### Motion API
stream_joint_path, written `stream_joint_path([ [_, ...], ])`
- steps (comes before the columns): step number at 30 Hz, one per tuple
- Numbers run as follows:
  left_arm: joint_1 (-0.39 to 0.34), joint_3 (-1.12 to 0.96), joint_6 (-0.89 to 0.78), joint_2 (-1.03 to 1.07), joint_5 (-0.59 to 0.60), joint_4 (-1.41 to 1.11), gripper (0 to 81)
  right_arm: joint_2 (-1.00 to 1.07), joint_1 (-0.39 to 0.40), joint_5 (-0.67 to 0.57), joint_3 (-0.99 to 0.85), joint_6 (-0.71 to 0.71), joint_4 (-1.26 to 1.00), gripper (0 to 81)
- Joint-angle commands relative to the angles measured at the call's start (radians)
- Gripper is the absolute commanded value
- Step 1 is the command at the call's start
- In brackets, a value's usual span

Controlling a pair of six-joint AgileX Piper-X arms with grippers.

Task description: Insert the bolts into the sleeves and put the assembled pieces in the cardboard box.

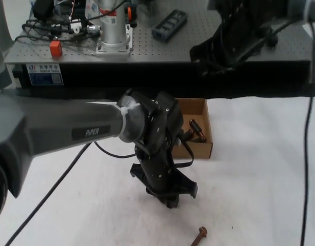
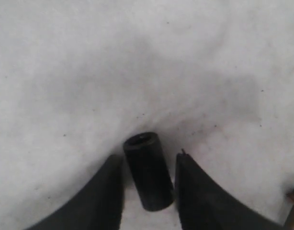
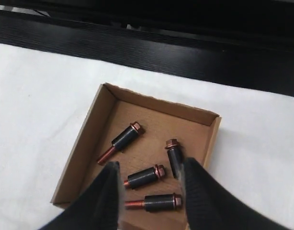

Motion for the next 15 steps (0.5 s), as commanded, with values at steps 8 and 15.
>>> stream_joint_path([
  [8,-0.004,-0.002,0.065,-0.038,-0.137,0.058,0.3,-0.382,0.032,-0.02,0.38,0.048,0.12,30.4],
  [15,0.053,0.245,0.117,-0.372,-0.248,0.007,0.3,-0.464,0.18,-0.026,0.665,0.316,0.148,30.6],
])
